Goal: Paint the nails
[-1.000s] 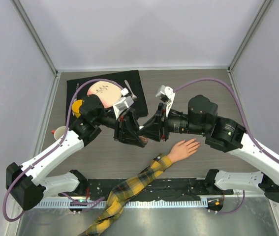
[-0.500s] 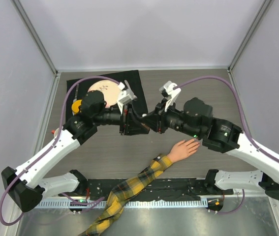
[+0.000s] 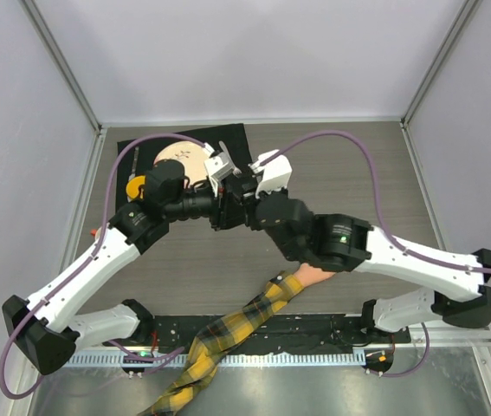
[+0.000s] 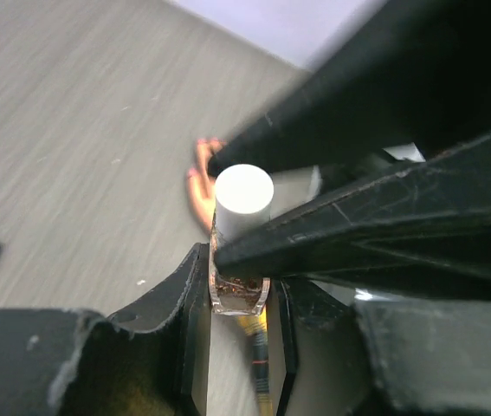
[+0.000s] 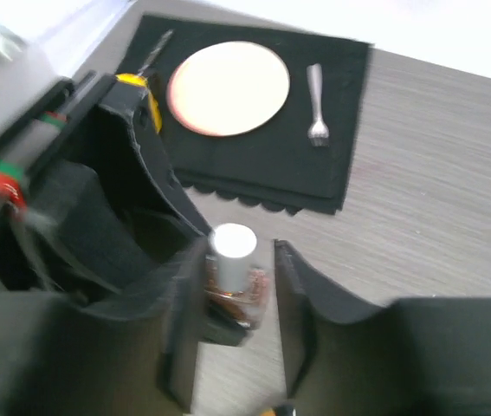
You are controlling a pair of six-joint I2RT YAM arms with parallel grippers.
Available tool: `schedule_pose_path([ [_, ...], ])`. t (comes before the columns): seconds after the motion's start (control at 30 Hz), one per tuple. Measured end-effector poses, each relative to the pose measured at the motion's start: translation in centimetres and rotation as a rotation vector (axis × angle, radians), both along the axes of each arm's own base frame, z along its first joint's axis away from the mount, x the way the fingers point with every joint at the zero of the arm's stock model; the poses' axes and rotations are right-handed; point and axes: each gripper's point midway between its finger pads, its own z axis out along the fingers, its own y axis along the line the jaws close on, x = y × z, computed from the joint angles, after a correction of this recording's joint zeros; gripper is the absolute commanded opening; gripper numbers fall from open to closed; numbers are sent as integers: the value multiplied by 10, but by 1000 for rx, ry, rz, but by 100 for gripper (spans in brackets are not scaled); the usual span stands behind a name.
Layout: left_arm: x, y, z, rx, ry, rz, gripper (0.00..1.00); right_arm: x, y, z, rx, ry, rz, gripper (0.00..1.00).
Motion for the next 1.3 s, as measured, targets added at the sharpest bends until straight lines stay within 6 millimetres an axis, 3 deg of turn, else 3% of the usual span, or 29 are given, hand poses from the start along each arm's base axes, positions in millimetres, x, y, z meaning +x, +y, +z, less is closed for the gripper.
schedule_pose_path([
  [0.13, -16, -6, 9, -54, 9, -101, 0, -5, -22, 10, 98, 60, 139, 66],
  [0.2, -24, -10, 18, -91, 4, -162, 0, -11, -31, 18, 163, 84, 219, 70],
  [0.33, -46, -13, 31, -157, 18, -292, 0, -27, -42, 34, 248, 100, 354, 72],
  [0.47, -67, -12, 35, -204, 63, -414, 0, -41, -40, 45, 291, 108, 466, 69],
  [0.57, -75, -11, 36, -215, 93, -468, 0, -49, -33, 44, 296, 130, 532, 65],
  [0.73, -83, -9, 40, -226, 102, -522, 0, -60, -20, 39, 291, 168, 631, 47],
  [1.0, -86, -8, 41, -229, 95, -540, 0, -76, -12, 42, 300, 184, 742, 32],
  [1.1, -80, -9, 35, -211, 87, -508, 0, -79, -12, 39, 290, 185, 763, 17],
  [1.13, -79, -9, 35, -206, 81, -496, 0, -78, -12, 37, 284, 185, 764, 3],
  [1.3, -66, -11, 28, -168, 73, -408, 0, -66, -16, 31, 253, 162, 721, 1],
])
